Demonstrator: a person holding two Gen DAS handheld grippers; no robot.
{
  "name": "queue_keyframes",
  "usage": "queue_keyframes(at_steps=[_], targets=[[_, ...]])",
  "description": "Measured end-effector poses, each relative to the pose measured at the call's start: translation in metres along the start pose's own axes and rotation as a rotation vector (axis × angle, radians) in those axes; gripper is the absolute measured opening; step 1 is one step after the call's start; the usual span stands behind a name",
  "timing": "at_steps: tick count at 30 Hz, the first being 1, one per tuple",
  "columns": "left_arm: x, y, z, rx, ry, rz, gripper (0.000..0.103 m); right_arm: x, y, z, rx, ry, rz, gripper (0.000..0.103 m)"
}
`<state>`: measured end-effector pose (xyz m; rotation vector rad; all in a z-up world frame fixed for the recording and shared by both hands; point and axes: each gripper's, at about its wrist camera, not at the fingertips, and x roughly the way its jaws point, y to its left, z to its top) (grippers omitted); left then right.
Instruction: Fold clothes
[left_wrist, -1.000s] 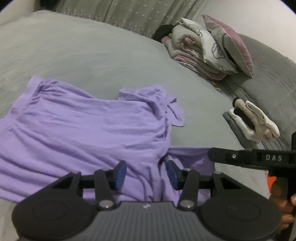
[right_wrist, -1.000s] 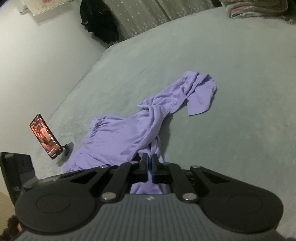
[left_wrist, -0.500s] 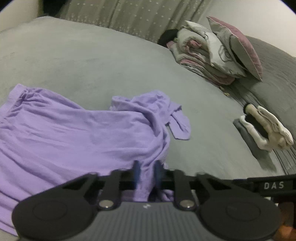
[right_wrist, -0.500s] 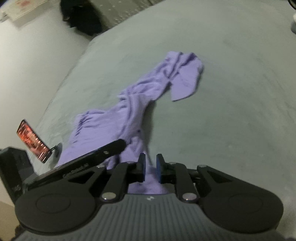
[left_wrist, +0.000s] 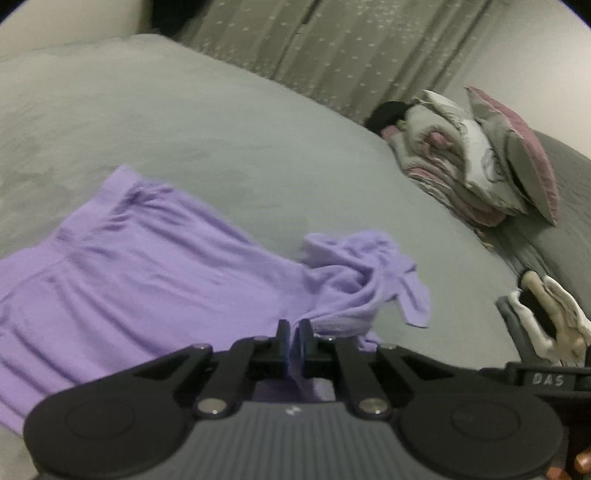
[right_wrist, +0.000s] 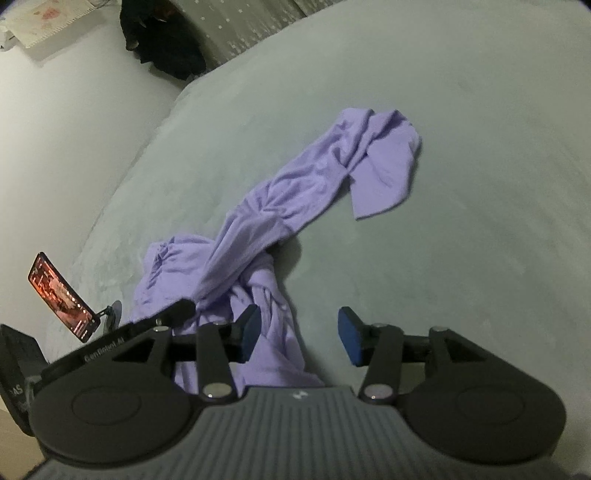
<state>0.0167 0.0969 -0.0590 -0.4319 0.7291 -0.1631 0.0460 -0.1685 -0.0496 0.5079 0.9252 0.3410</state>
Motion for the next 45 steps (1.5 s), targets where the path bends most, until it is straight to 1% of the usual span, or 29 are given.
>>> queue_keyframes(at_steps=[4,7,9,11,15,23,26,29,31,34,37,40,43,45], targets=[[0.0,0.018,-0.002,-0.04,0.013,0.02,0.004,0.013,0.01,-0.001,-0.031,-0.013,0.035,0.051],[-0.002,0.02,-0.003,-0.028,0.018,0.01,0.004,0.024,0.022,-0.006,-0.08,-0.014,0.061,0.05],[-0.001,0.017,-0.003,-0.011,0.017,0.013,0.004,0.032,0.028,-0.01,-0.118,-0.02,0.055,0.04],[0.0,0.015,-0.003,-0.003,0.017,0.018,0.004,0.038,0.029,-0.013,-0.146,-0.031,0.031,0.012],[0.008,0.013,-0.001,-0.001,0.037,0.042,0.004,0.028,0.024,-0.012,-0.142,-0.093,-0.03,0.009],[0.012,0.012,-0.002,0.011,0.038,0.064,0.004,-0.03,0.015,-0.007,-0.13,-0.279,-0.121,0.008],[0.012,0.012,-0.002,0.016,0.037,0.064,0.004,-0.049,0.009,-0.009,-0.129,-0.309,-0.154,0.008],[0.011,0.013,-0.002,0.019,0.037,0.063,0.004,-0.058,0.003,-0.015,-0.121,-0.298,-0.175,0.008],[0.01,0.014,-0.003,0.019,0.038,0.062,0.004,-0.058,0.0,-0.019,-0.112,-0.274,-0.189,0.008],[0.01,0.015,-0.003,0.019,0.039,0.061,0.004,-0.051,-0.006,-0.026,-0.104,-0.205,-0.219,0.008],[0.01,0.013,-0.002,0.022,0.042,0.064,0.004,-0.039,-0.017,-0.035,-0.095,-0.108,-0.26,0.008],[0.011,0.011,-0.002,0.027,0.044,0.068,0.004,-0.031,-0.025,-0.045,-0.09,-0.037,-0.272,0.008],[0.01,0.01,-0.001,0.026,0.046,0.069,0.005,-0.033,-0.026,-0.042,-0.081,-0.032,-0.256,0.013],[0.009,0.01,0.0,0.02,0.051,0.06,0.005,-0.037,-0.024,-0.037,-0.07,-0.038,-0.236,0.015]])
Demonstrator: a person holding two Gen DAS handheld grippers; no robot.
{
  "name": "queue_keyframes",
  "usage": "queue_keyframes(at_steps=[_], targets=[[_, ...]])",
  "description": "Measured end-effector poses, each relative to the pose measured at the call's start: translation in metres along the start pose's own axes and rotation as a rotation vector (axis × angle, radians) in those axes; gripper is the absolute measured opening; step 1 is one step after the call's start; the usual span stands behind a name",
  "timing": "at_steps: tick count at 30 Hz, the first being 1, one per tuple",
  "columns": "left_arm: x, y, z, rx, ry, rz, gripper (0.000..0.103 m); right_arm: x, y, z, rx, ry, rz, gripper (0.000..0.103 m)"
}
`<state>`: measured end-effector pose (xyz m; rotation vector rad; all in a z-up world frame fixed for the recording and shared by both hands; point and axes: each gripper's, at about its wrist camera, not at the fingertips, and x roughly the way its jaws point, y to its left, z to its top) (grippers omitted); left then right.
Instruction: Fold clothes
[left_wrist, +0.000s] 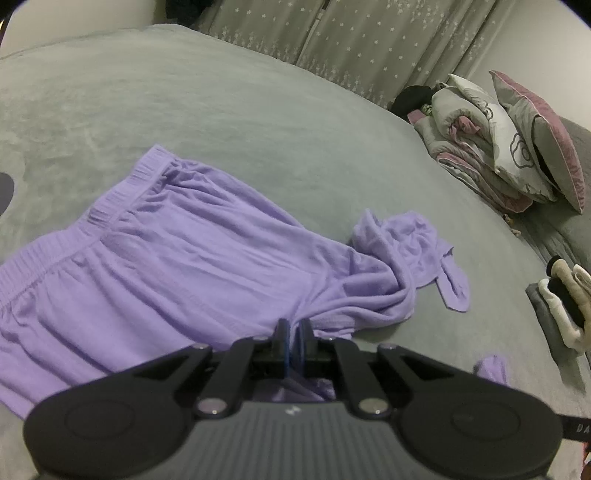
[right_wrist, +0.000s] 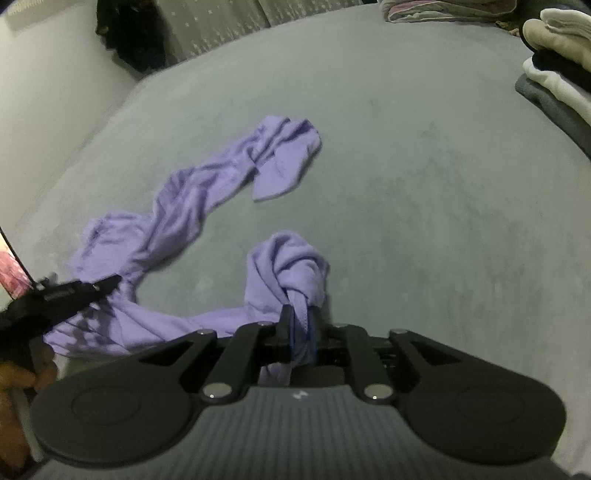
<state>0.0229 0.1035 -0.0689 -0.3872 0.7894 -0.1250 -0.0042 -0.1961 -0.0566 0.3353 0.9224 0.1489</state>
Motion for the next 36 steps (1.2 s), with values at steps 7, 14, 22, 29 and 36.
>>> queue_keyframes(at_steps=[7,14,22,29,36], targets=[[-0.02,0.007,0.001,0.021,0.011,-0.052,0.009,-0.016,0.01,0.003,-0.037,-0.032,0.064,0.044],[-0.038,0.001,-0.014,0.123,0.045,-0.137,0.029,-0.027,0.041,-0.018,-0.199,-0.037,0.119,0.047],[-0.037,-0.017,-0.029,0.252,0.059,-0.181,0.039,-0.003,0.052,-0.041,-0.326,0.006,0.038,0.013],[-0.032,-0.023,-0.031,0.272,0.072,-0.166,0.043,-0.023,0.024,-0.027,-0.273,-0.063,-0.001,0.002],[-0.029,-0.025,-0.034,0.282,0.074,-0.155,0.045,-0.039,-0.013,-0.014,-0.195,-0.13,-0.086,0.002]])
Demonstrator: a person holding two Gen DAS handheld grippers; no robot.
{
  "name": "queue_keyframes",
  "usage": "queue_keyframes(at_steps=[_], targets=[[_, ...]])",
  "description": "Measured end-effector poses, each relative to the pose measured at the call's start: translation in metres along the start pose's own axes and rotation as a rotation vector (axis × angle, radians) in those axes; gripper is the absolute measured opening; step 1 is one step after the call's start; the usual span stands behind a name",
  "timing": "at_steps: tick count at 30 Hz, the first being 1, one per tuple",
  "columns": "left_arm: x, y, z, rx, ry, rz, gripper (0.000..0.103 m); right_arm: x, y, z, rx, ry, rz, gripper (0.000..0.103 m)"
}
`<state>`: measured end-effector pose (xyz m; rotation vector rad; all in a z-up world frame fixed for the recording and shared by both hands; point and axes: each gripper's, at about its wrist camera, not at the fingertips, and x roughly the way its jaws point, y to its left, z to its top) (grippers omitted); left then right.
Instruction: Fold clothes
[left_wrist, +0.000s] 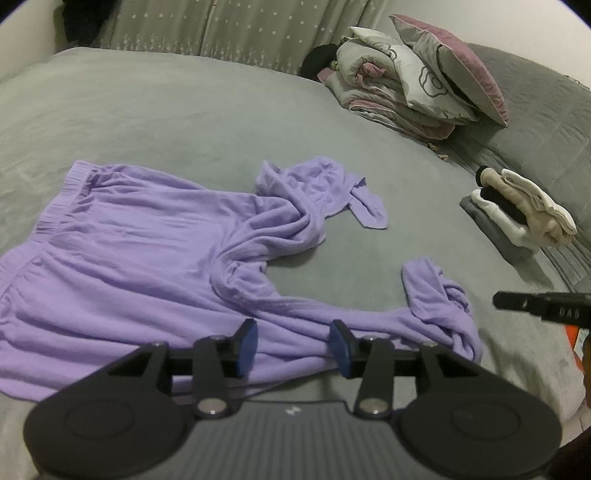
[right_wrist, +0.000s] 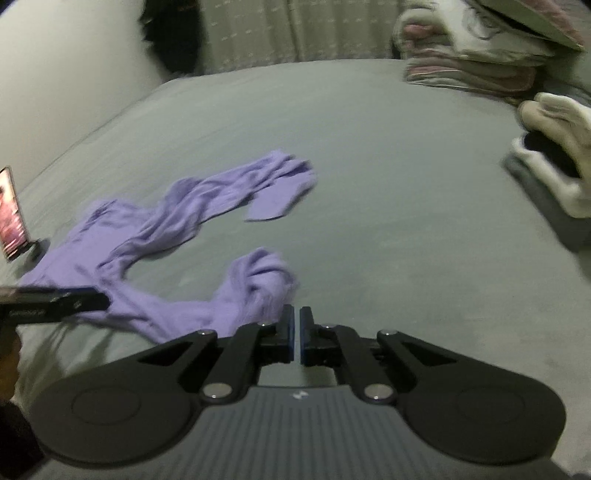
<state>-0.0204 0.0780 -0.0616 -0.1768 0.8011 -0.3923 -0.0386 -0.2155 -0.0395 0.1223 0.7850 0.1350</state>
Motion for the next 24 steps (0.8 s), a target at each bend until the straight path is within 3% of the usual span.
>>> queue_keyframes(at_steps=[3,5,7,9,11,17,22,24], targets=[[-0.001,0.001,0.0,-0.003,-0.002,0.001,0.045,0.0,-0.011,0.0,0.045,0.008,0.007,0.004],[-0.001,0.0,0.0,-0.002,-0.006,-0.002,0.045,0.0,-0.013,-0.001,0.057,0.02,0.029,0.017],[-0.001,-0.002,0.001,0.009,-0.011,-0.012,0.045,0.002,-0.008,-0.003,0.046,0.038,0.045,0.017],[0.001,-0.008,0.002,0.033,-0.018,-0.024,0.045,0.004,-0.001,-0.004,0.03,0.055,0.059,0.024],[0.002,-0.015,0.002,0.055,-0.022,-0.036,0.045,0.003,0.008,-0.006,0.011,0.056,0.072,0.05],[0.008,-0.034,-0.001,0.12,-0.01,-0.068,0.045,0.002,0.031,-0.013,-0.044,0.062,0.147,0.05],[0.013,-0.042,-0.003,0.147,0.001,-0.071,0.045,0.015,0.043,-0.023,-0.044,0.133,0.192,0.05],[0.016,-0.045,-0.004,0.156,0.006,-0.068,0.046,0.021,0.043,-0.026,-0.033,0.148,0.184,0.032]])
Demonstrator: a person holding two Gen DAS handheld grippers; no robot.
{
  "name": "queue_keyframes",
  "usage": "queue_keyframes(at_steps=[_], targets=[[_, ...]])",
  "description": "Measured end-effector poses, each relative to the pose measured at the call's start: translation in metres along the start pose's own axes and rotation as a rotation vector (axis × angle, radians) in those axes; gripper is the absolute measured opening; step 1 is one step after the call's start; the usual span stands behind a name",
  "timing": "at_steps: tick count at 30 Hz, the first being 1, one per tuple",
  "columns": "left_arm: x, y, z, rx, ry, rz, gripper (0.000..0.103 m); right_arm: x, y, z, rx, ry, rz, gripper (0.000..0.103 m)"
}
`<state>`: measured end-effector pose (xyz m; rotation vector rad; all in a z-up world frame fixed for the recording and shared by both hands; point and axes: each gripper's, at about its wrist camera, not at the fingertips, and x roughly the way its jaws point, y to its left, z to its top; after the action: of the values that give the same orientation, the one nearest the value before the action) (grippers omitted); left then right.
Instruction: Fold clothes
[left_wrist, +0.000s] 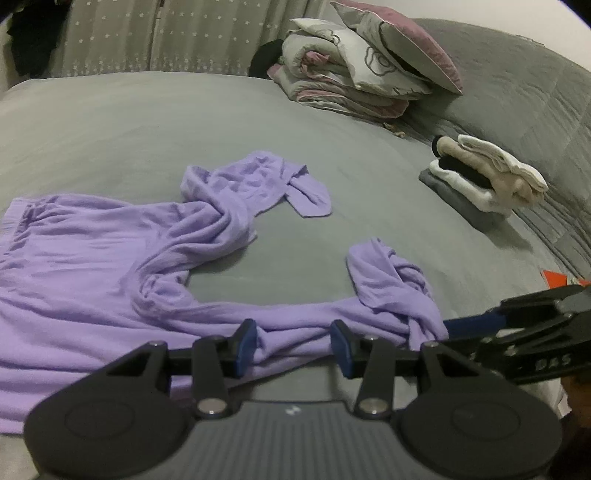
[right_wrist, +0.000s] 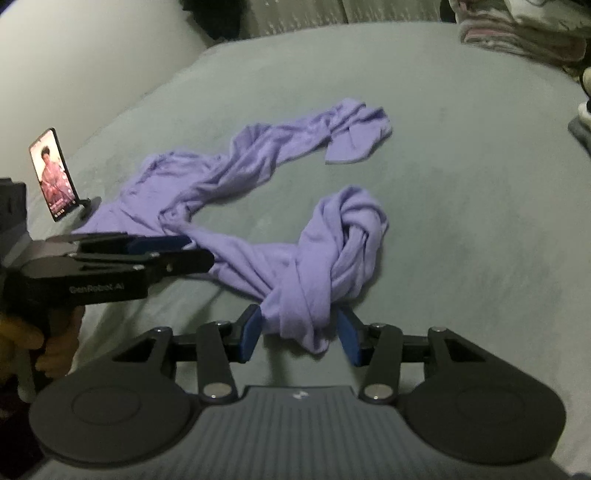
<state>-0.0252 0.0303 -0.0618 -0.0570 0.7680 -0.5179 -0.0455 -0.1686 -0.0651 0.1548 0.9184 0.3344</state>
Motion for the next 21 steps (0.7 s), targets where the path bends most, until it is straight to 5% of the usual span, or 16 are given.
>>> queue_keyframes(at_steps=[2,7,21], targets=[[0.002,-0.002,0.001,0.005,0.001,0.004,0.046,0.004,-0.003,0.0,0.013,0.007,-0.002,0.01],[0.002,-0.003,0.004,-0.007,-0.006,-0.004,0.046,-0.019,-0.02,0.01,0.069,-0.09,-0.011,0.008],[0.01,-0.015,0.008,0.017,-0.008,-0.019,0.046,-0.085,-0.103,0.028,0.285,-0.33,-0.227,0.008]])
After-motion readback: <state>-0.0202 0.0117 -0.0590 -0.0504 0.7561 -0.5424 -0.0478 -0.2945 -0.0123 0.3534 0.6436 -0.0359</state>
